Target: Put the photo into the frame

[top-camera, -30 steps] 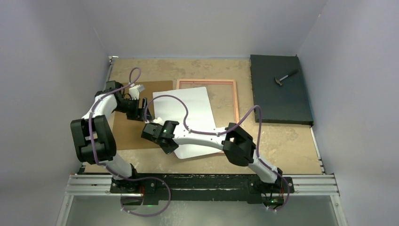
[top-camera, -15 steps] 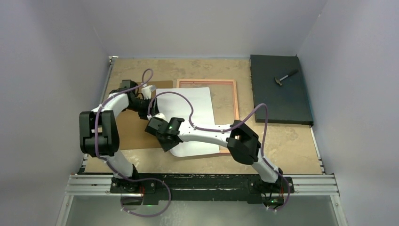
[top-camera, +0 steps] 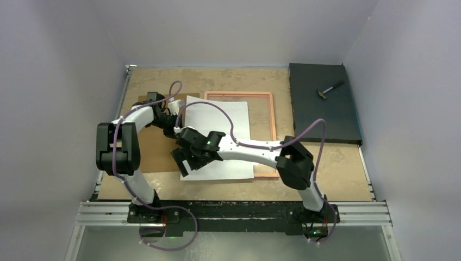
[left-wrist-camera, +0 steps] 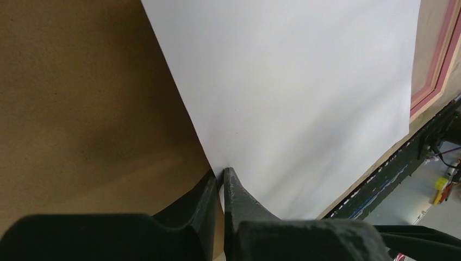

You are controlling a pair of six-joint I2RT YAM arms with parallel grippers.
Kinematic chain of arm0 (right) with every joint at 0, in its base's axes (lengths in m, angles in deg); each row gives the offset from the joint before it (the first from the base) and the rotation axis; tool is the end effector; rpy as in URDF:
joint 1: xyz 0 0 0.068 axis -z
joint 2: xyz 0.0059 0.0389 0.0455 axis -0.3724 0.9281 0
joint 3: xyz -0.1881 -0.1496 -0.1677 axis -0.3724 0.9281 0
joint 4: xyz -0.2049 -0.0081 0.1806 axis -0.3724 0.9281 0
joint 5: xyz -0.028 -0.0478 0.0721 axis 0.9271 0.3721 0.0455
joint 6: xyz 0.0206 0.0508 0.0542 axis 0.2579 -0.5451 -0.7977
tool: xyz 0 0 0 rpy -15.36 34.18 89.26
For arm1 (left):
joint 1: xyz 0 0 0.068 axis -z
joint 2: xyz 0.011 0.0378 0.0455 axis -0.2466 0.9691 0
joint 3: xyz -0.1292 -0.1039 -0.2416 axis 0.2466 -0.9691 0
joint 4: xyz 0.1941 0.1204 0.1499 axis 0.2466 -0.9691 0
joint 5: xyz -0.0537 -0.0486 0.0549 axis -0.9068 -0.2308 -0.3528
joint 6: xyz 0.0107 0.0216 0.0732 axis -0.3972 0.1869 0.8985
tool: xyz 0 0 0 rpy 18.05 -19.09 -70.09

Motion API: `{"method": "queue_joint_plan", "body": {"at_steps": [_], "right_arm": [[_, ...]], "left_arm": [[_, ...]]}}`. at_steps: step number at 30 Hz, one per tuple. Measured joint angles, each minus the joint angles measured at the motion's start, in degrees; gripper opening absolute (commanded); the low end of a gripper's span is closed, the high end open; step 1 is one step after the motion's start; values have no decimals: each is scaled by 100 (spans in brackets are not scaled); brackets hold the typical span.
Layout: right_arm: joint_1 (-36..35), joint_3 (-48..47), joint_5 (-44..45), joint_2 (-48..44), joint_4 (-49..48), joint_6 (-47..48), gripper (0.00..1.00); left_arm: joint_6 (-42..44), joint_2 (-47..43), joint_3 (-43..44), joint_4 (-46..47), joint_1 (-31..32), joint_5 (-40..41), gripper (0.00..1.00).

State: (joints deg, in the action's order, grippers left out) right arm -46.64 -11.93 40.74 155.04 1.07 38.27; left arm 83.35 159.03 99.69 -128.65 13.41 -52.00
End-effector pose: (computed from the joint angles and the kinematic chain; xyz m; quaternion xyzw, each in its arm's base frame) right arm 0.1900 0.4707 0.2250 -0.2637 0.9063 0.2388 0.2283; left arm 0.3428 -0.0331 0.1581 0.0681 0.9439 -0.2997 0.1205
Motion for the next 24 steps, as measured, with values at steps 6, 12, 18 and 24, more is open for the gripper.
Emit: {"method": "queue_joint_plan", "body": {"at_steps": [6, 12, 18, 24], "right_arm": [[367, 1202, -505, -1296, -439, 22, 99], [1563, 2653, -820, -3069, -1119, -249, 99], [2881, 3515, -1029, -3845, -1298, -411, 99], [3491, 3838, -1078, -3976, -1281, -413, 99]], "left_arm": [[-94, -2, 79, 81, 26, -42, 2], [-210, -2, 76, 179, 155, -221, 0], [-446, -52, -122, 551, 437, -306, 0], [-723, -52, -146, 778, 640, -348, 0]]}}
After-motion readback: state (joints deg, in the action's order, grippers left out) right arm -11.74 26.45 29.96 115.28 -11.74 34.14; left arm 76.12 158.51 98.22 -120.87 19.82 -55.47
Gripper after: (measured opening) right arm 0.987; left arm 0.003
